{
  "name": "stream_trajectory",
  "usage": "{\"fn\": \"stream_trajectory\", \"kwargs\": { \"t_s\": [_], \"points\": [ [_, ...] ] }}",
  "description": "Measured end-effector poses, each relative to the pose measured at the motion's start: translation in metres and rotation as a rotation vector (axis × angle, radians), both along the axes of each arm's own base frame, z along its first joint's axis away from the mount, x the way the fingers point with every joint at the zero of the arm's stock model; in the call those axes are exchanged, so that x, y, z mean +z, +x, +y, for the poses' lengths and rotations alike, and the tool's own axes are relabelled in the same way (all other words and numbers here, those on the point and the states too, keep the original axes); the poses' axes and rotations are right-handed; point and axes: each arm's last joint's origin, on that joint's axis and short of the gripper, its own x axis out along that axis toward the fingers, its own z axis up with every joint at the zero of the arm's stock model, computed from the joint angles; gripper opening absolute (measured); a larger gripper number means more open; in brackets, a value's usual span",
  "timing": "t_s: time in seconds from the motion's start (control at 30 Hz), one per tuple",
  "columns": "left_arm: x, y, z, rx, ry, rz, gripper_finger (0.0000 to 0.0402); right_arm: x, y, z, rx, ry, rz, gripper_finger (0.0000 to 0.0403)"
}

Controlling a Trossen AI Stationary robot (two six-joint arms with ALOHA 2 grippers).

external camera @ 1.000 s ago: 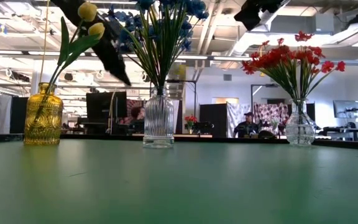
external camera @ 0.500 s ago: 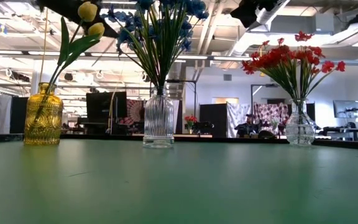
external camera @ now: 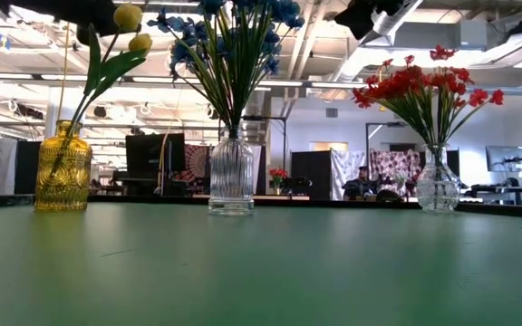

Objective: Sort flowers into vase by color
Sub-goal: Put the yellow tulip into the yellow vase

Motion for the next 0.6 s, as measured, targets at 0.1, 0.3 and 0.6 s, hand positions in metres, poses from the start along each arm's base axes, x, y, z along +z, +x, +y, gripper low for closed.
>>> {"fn": "stream_trajectory", "kwargs": {
  "t_s": [0.1,0.3,0.6],
  "points": [
    [-0.003,-0.005,-0.013,-0.050,-0.014,-0.047,0.0000,0.000,0.000,0.000,-0.003,0.006,0.002,0.0276],
    [-0.006,-0.016,-0.035,-0.079,-0.019,-0.050,0.0000,0.001,0.000,0.000,-0.009,0.013,-0.001,0.0276],
    [-0.040,-0.018,-0.045,-0.191,-0.161,-0.064,0.0000,0.005,0.005,-0.001,-0.029,0.037,-0.046,0.0276]
  ]
}}
